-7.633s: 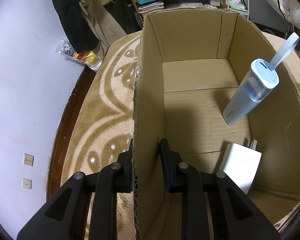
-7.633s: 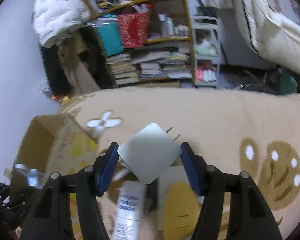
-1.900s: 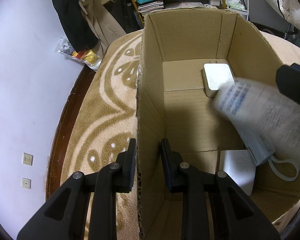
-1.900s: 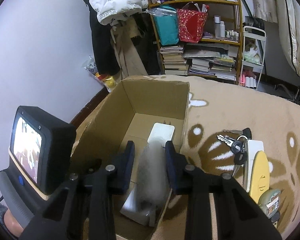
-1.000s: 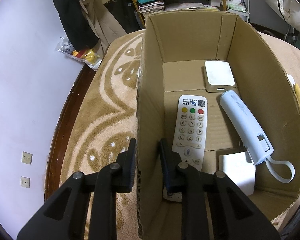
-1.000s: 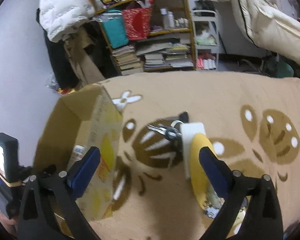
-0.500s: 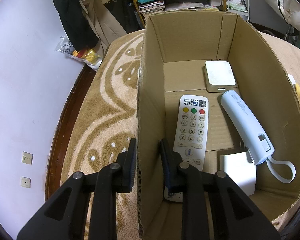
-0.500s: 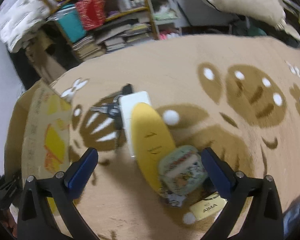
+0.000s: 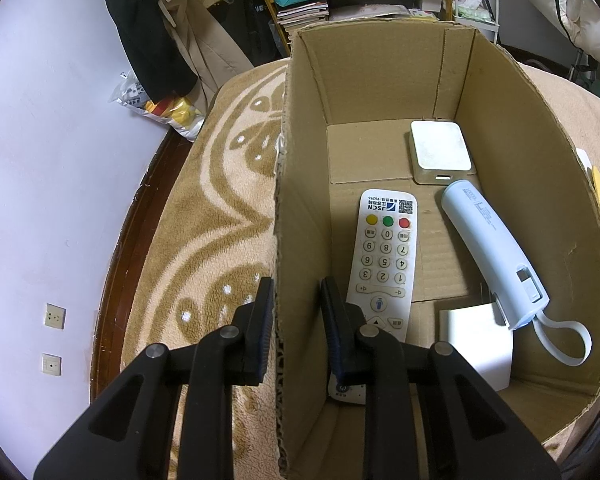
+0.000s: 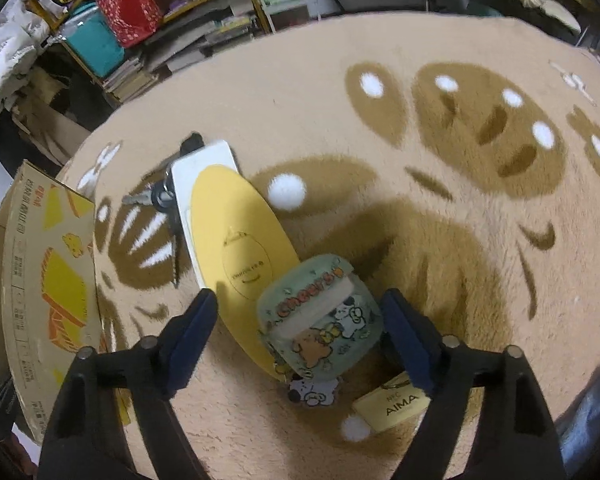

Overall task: Organize rigid objects
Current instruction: 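Return the right tool to the pile and grasp the green Cheers case, then carry the green Cheers case into the box and release it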

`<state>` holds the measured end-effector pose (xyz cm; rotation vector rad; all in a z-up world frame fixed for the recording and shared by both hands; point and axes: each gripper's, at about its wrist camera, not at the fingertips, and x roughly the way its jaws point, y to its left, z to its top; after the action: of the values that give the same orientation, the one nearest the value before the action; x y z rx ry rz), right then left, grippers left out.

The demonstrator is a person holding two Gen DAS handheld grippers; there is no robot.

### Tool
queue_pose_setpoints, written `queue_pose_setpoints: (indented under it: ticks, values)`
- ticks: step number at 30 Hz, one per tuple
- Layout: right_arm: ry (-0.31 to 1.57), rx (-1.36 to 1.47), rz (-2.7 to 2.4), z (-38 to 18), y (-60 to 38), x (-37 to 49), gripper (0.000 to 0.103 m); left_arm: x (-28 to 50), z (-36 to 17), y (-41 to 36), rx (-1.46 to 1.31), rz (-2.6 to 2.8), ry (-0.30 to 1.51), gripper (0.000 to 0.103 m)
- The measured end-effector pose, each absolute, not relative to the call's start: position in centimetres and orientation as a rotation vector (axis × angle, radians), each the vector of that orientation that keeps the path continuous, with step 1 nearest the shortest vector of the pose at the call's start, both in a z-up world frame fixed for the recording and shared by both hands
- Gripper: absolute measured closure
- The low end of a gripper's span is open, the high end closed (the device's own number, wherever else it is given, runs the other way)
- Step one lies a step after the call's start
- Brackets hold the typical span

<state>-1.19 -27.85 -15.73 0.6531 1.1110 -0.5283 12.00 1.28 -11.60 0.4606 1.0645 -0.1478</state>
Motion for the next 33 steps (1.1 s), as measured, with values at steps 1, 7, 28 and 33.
queue_pose_setpoints:
  ticks: [1, 7, 28, 33]
  values:
    - [1.117, 0.668, -0.532, -16.1, -28.0, -1.2, 0.022, 12.0, -11.6, 1.3, 0.461, -0.148, 1.064, 0.079]
    - [1.102, 0.663, -0.549, -15.8, -28.3, -1.7, 0.035, 12.0, -11.6, 1.4, 0.462, -0.148, 1.064, 0.079]
    - [0.89, 0.573, -0.317, -10.0, -23.4, 2.0, 0.035, 11.9, -11.6, 1.2, 0.474, -0.143, 1.06, 0.079]
    - [0.807, 0.537, -0.243, -7.1, -21.6, 3.1, 0.035, 11.9, -11.6, 1.2, 0.477, -0.143, 1.059, 0.079]
